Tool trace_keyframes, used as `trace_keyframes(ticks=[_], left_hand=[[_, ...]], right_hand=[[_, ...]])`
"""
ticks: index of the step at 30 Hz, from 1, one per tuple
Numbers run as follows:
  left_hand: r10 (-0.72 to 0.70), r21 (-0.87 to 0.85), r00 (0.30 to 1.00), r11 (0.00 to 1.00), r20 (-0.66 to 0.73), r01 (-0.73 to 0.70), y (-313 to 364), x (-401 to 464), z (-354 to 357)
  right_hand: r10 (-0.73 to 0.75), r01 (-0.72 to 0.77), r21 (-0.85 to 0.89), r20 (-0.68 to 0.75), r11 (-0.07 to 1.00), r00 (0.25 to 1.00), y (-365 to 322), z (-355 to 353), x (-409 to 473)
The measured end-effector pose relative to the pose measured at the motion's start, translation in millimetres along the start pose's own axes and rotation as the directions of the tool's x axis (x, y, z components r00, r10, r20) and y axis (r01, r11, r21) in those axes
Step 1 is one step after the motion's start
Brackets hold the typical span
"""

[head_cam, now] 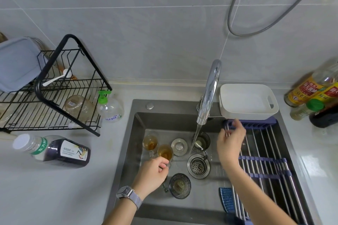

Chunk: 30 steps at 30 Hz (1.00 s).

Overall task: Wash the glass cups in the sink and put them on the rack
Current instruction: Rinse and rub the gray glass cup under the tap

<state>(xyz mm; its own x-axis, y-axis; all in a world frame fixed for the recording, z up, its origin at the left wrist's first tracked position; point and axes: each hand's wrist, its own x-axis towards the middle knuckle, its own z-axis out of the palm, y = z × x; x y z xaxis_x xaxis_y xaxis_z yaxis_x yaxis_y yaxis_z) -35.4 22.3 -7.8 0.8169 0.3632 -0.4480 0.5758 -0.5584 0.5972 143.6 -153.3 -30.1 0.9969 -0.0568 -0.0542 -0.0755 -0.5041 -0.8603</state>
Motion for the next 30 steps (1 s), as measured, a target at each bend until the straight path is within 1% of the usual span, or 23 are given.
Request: trace_keyframes(ticks=[1,2,3,4,5,6,7,8,9,11,12,13,16,17,19,23,27,30], left_hand=[[-0.003,-0.003,1.000,1.000,0.003,0.003,-1.2,-0.8,0.3],[-0.004,-0.002,1.000,1.000,0.003,0.004,-2.3,-1.5,0.7],[-0.007,-0.002,1.000,1.000,0.005,0.007,-3.3,-1.9,1.2],[-0.013,-0.005,1.000,1.000,0.006,0.013,-4.4,-2.0,1.8],[-0.021,-0.011,1.000,1.000,0.007,0.021,-5.2,-2.1,2.1],[-0.031,-0.017,0.999,0.999,0.009,0.031,-5.7,-1.7,1.9],[-0.040,-0.020,0.999,0.999,0.010,0.041,-6.5,-1.2,1.5],[-0.049,-0.019,0.999,0.999,0.011,0.049,-7.3,-0.8,1.2],[-0.057,-0.019,0.998,0.998,0.010,0.057,-8.3,-0.6,0.5],[-0.068,-0.023,0.998,0.997,0.005,0.068,-10.2,-1.3,-1.4],[-0.071,-0.023,0.997,0.997,-0.001,0.071,-11.3,-2.2,-2.5],[-0.075,-0.024,0.997,0.997,-0.008,0.075,-13.1,-2.8,-3.6],[-0.091,-0.033,0.996,0.995,-0.026,0.090,-20.3,-6.2,-7.0],[-0.101,-0.045,0.994,0.994,-0.028,0.100,-22.8,-7.3,-7.7],[-0.113,-0.068,0.993,0.991,-0.028,0.111,-26.9,-9.0,-8.5],[-0.120,-0.084,0.992,0.990,-0.028,0.117,-27.9,-10.7,-7.9],[-0.112,-0.102,0.994,0.989,-0.017,0.110,-25.2,-11.6,-4.9],[-0.107,-0.123,0.994,0.986,0.016,0.108,-21.0,-9.5,2.0]], right_hand=[[0.088,-0.087,0.044,-0.019,0.995,0.996,8.5,4.7,-11.4],[0.192,-0.192,0.054,-0.006,0.980,0.981,22.2,12.2,-19.4],[0.304,-0.305,0.031,0.040,0.952,0.952,39.8,21.3,-23.6],[0.418,-0.417,-0.028,0.107,0.908,0.902,59.5,31.6,-24.8],[0.518,-0.506,-0.112,0.180,0.855,0.836,79.3,42.5,-23.5],[0.613,-0.575,-0.213,0.242,0.790,0.752,96.9,53.0,-20.2],[0.682,-0.608,-0.309,0.292,0.731,0.671,110.8,61.6,-15.3],[0.721,-0.608,-0.390,0.330,0.692,0.609,121.0,68.5,-10.5],[0.729,-0.574,-0.453,0.361,0.683,0.582,130.5,74.1,-5.6],[0.693,-0.466,-0.528,0.406,0.710,0.595,132.4,79.4,3.1],[0.675,-0.440,-0.529,0.420,0.725,0.607,133.2,82.0,7.2],[0.666,-0.443,-0.513,0.432,0.736,0.608,135.3,85.1,11.5],[0.704,-0.557,-0.430,0.434,0.711,0.563,141.2,96.8,16.8],[0.701,-0.562,-0.420,0.444,0.713,0.558,141.8,99.1,16.0],[0.667,-0.528,-0.407,0.469,0.745,0.579,140.8,101.3,12.9],[0.596,-0.475,-0.359,0.495,0.803,0.632,133.0,85.8,5.8],[0.551,-0.462,-0.308,0.566,0.832,0.613,113.0,52.1,-15.0],[0.474,-0.342,-0.328,0.629,0.880,0.616,91.8,24.6,-30.1]])
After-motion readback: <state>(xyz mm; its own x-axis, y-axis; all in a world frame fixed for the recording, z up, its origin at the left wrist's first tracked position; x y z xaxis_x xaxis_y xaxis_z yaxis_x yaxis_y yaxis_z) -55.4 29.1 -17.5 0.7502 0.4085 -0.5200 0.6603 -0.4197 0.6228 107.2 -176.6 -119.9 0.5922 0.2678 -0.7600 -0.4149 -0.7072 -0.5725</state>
